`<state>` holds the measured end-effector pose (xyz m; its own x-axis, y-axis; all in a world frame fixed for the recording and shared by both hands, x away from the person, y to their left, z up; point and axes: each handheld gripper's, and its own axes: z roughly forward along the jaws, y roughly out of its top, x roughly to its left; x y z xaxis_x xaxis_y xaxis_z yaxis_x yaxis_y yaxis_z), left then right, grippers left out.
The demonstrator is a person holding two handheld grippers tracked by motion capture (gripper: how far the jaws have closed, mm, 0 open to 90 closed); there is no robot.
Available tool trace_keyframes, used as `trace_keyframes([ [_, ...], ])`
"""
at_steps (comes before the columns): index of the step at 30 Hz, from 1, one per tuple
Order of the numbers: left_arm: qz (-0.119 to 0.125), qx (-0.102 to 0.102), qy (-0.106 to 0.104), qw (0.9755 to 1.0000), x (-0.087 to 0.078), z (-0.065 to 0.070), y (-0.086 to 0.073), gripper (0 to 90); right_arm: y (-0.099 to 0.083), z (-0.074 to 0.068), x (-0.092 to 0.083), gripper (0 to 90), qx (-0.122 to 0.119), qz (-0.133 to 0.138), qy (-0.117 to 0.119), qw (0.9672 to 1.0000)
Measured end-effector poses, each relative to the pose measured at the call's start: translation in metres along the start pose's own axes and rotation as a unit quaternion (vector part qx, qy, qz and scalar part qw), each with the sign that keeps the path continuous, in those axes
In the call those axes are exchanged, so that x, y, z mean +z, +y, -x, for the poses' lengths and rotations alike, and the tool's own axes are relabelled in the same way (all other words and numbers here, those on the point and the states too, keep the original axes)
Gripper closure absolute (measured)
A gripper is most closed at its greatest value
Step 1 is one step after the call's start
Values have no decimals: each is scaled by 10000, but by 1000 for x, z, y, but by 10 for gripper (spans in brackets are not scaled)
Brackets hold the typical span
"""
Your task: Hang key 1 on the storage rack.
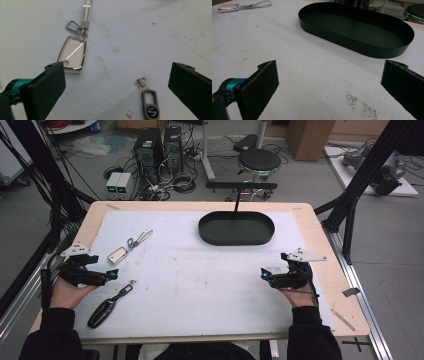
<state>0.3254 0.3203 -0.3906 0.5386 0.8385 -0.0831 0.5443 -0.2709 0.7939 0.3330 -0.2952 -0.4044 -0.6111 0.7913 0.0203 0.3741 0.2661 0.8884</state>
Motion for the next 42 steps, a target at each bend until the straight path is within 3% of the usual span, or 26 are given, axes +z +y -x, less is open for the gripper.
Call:
trace_keyframes([
  [4, -46, 144, 39, 9999, 3, 0, 7, 17, 0, 0, 1, 6, -6, 4, -4, 10000],
  [5, -176, 236, 43, 9996, 6, 0, 10, 17, 0, 0, 1, 6, 20, -6, 12, 10000],
  [29, -592, 597, -14, 9965, 28, -12, 65, 17, 0, 0, 8, 6, -14, -78, 47, 10000],
  [42, -715, 488, 14, 9962, 40, -33, 86, 17, 0, -3, 7, 6, -73, -102, 15, 9999],
])
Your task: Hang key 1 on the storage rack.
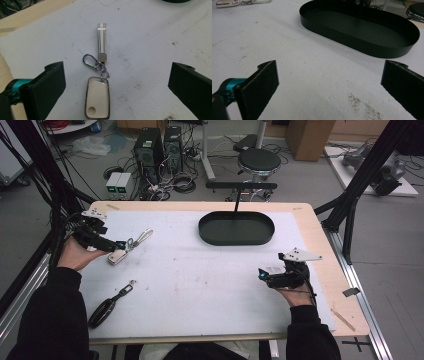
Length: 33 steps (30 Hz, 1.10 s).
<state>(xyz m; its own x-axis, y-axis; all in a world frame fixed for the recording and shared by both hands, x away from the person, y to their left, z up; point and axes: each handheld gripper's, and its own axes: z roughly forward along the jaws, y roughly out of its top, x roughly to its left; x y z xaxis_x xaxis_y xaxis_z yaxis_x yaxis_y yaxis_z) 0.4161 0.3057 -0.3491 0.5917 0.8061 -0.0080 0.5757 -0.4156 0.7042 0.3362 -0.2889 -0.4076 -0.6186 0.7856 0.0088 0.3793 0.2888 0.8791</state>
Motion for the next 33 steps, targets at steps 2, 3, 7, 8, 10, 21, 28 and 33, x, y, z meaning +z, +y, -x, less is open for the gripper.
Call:
trace_keyframes([
  [2, -43, 21, -16, 10000, 3, -1, 3, 17, 0, 0, 0, 6, 0, -2, -10, 10000],
  [3, -43, 21, -16, 10000, 3, -1, 3, 17, 0, 0, 0, 6, 1, -9, -12, 10000],
  [7, -78, 110, -91, 9999, 8, -1, 13, 17, 0, 0, 1, 6, -7, -34, -9, 10000],
  [8, -104, 126, -113, 9998, 9, -1, 16, 17, 0, 0, 1, 6, -7, -34, -9, 10000],
  [10, -146, 177, -137, 9996, 12, -1, 21, 17, 0, 0, 1, 6, -23, -36, -21, 10000],
  [21, -314, 203, -339, 9987, 28, -4, 44, 17, -1, 0, 1, 6, -10, -79, -9, 10000],
  [28, -434, 180, -349, 9983, 42, -10, 54, 17, -1, 0, 0, 6, -12, -62, -29, 10000],
  [33, -583, 90, -356, 9976, 58, -18, 57, 17, -2, -1, 0, 6, -2, -67, -22, 10000],
])
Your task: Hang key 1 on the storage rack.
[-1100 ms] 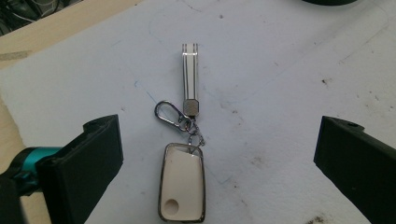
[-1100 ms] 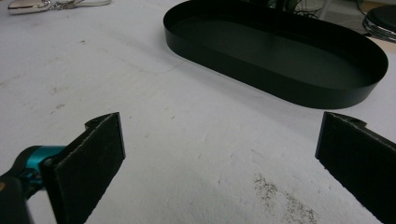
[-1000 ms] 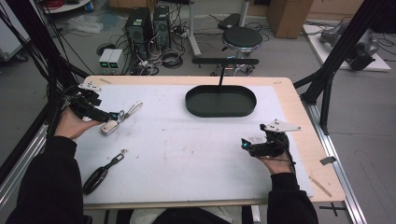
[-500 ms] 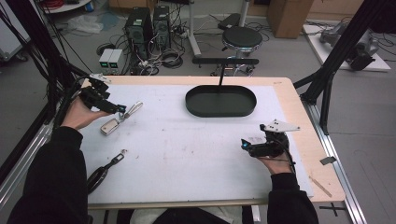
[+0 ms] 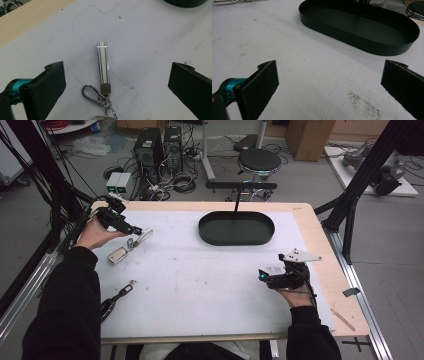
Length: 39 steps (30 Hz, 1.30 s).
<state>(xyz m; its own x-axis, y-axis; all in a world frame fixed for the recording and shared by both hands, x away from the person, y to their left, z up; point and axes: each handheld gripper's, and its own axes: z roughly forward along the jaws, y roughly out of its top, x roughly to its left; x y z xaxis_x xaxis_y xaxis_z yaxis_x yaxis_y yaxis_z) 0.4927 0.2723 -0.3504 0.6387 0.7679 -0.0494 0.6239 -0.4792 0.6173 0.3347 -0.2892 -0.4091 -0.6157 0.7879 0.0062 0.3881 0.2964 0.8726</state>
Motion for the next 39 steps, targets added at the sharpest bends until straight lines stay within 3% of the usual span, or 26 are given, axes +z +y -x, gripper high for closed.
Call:
trace_keyframes([
  [4, -10, -60, -64, 10000, 11, -4, 0, 18, -1, 1, 0, 6, 13, 6, 1, 10000],
  [6, -69, -73, -233, 9997, 18, -5, 0, 17, -1, 2, -1, 6, 4, 8, -29, 10000],
  [10, -228, -103, -289, 9993, 35, -9, 4, 17, -3, 1, -1, 6, 24, -20, -18, 10000],
  [15, -418, -157, -312, 9985, 48, -12, 3, 18, -3, 1, -3, 6, 16, -19, -53, 10000],
  [16, -547, -282, -297, 9977, 54, -15, 1, 18, -3, 1, -3, 6, 3, -7, -58, 10000],
  [18, -660, -340, -299, 9968, 58, -17, -1, 18, -3, 1, -4, 6, 3, -4, -70, 10000],
  [22, -678, -294, -270, 9969, 61, -16, -1, 39, -5, 2, -4, 6, 1, -33, -84, 10000],
  [25, -576, -300, -198, 9977, 64, -17, -1, 113, -5, 2, -4, 6, -4, -46, -90, 9999],
  [31, -677, -308, -13, 9972, 75, -17, -3, 232, -6, 3, -4, 6, -22, -50, -119, 9999],
  [32, -694, -318, 93, 9970, 76, -16, -3, 299, -6, 3, -4, 6, -7, -70, -114, 9999],
  [39, -739, -379, -17, 9965, 76, -17, -3, 373, -7, 3, -2, 6, -6, -94, -80, 9999],
])
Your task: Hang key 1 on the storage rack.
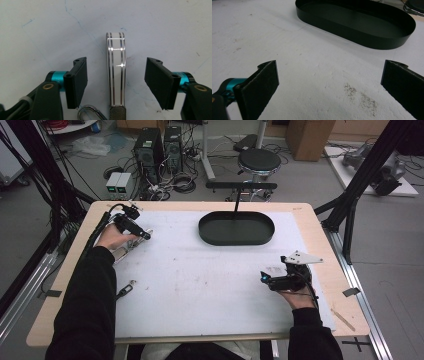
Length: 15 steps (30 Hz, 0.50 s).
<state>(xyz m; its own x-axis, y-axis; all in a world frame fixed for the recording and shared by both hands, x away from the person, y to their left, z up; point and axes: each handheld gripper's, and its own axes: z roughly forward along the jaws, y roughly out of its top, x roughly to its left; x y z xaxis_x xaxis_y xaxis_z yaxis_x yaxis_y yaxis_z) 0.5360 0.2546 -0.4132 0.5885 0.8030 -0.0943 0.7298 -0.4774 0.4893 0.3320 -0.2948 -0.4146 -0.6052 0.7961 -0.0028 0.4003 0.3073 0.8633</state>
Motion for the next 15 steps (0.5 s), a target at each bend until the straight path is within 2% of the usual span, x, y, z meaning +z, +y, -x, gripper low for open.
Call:
trace_keyframes([
  [1, -17, -30, -60, 10000, 1, 0, 0, 431, 0, 0, 1, 6, -19, -11, -7, 10000],
  [3, -102, -93, -163, 9998, 3, -1, -1, 462, 0, 0, 1, 6, -30, -13, -17, 10000],
  [4, -118, -127, -177, 9997, 4, -1, -1, 549, 0, 0, 0, 6, -6, -16, -20, 10000],
  [5, -138, -151, -138, 9997, 5, -1, -1, 611, 0, 0, 0, 6, -1, -20, -25, 10000],
  [6, -145, -123, -59, 9998, 5, -1, -1, 611, 0, 0, 0, 6, -1, -20, -25, 10000],
  [7, -151, -113, 77, 9998, 4, -1, -1, 712, 0, 0, 0, 6, 0, -21, -26, 10000],
  [8, -151, -113, 77, 9998, 4, -1, -1, 738, 0, 0, 0, 6, 0, -21, -26, 10000],
  [12, -141, -84, 180, 9997, 5, 2, -1, 743, 0, 0, 0, 6, 1, -34, -27, 10000],
  [15, -185, -75, 123, 9997, 4, 1, -1, 744, 0, 0, 0, 6, 9, -16, -27, 10000],
])
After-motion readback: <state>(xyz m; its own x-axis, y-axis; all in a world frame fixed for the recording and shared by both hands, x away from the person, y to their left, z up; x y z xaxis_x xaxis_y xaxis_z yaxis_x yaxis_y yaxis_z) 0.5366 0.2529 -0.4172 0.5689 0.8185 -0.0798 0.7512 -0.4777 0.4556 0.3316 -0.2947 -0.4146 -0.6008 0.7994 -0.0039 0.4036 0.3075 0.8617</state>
